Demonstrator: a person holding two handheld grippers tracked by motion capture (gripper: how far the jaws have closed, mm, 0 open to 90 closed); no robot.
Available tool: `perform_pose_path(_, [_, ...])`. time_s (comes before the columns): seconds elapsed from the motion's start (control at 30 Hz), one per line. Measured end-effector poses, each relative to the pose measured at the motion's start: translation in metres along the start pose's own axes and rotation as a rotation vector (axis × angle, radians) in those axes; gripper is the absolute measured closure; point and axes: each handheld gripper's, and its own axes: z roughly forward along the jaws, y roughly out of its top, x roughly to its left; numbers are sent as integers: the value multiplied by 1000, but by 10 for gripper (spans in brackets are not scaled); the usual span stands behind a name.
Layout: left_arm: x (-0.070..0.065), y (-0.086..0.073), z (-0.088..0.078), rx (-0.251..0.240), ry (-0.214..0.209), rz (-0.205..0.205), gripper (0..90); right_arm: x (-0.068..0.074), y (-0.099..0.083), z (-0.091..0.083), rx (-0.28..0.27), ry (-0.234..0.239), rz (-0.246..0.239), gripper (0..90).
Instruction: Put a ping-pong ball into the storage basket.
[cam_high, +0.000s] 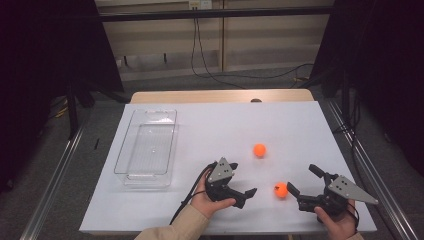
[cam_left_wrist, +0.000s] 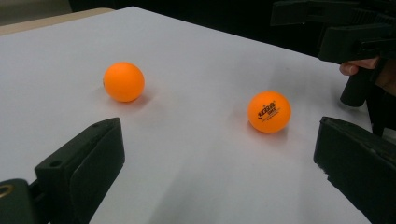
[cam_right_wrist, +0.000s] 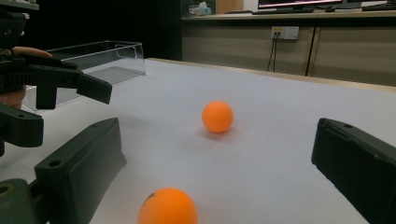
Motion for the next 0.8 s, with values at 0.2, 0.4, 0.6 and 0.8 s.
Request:
perform_pose_path(0.2, [-2,1,4,5,-4,-3,17,0,0,0,1,1,-3,15])
perform_pose_path(0.4, [-3,1,9,22,-8,6,18,0,0,0,1,0,-3,15])
perform_pose_path(0.6, [-6,3,14,33,-11,5,18,0,0,0,-1,0,-2,15])
perform_pose_path(0.8, [-8,4,18,44,-13,11,18,-1,0,0,-1,-1,-1,15])
